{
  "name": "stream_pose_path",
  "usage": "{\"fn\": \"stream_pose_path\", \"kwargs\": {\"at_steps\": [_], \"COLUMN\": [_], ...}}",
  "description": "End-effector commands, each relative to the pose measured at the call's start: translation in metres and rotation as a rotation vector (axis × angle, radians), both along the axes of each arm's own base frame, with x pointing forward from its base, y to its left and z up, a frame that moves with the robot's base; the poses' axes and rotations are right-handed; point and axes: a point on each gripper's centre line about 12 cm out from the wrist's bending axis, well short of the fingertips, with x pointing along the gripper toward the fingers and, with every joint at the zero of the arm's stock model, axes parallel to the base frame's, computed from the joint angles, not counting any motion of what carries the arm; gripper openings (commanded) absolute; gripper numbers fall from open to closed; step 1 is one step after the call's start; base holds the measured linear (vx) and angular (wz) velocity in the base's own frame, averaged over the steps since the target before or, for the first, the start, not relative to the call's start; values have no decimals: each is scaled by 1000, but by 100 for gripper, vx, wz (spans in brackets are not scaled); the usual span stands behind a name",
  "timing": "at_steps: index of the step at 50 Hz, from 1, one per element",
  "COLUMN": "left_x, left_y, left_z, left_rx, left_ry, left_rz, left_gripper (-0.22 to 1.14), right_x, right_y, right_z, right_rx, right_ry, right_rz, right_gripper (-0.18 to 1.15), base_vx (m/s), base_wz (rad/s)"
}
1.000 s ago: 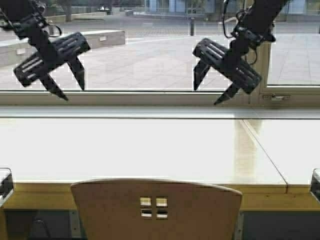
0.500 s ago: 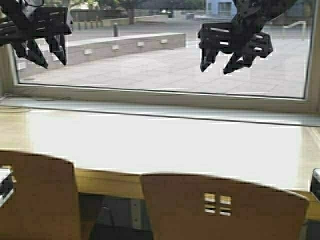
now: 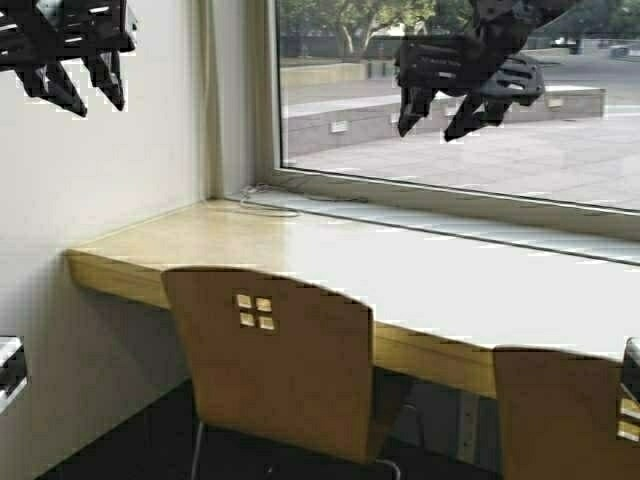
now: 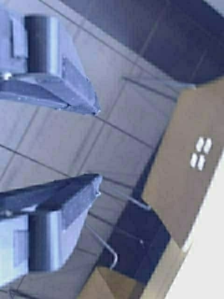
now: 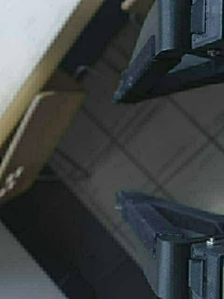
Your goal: Push the chairs under the table
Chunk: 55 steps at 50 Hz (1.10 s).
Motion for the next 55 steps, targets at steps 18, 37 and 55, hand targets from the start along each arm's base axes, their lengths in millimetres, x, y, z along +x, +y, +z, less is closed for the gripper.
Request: {"fn": "stream_pose_path", "kwargs": {"at_steps": [18,37,55], "left_x": [6,2,7], "left_y": [-2,-1,-4], "left_z": [3,1,8], "left_rx": [-30,-36,-53], "left_ry": [0,10,13], "left_rz": [21,26,24], "left_gripper": [79,79,79], "right_x": [12,13,14], "right_y": [8,9,9], "right_z": [16,5,1], "right_rx": [22,2,-15], "right_ry": [-20,24,50], "right_rz": [-1,2,9], "right_gripper": [90,90,90], "base_vx": [-31,-42,-38], "base_wz": [21,15,20]}}
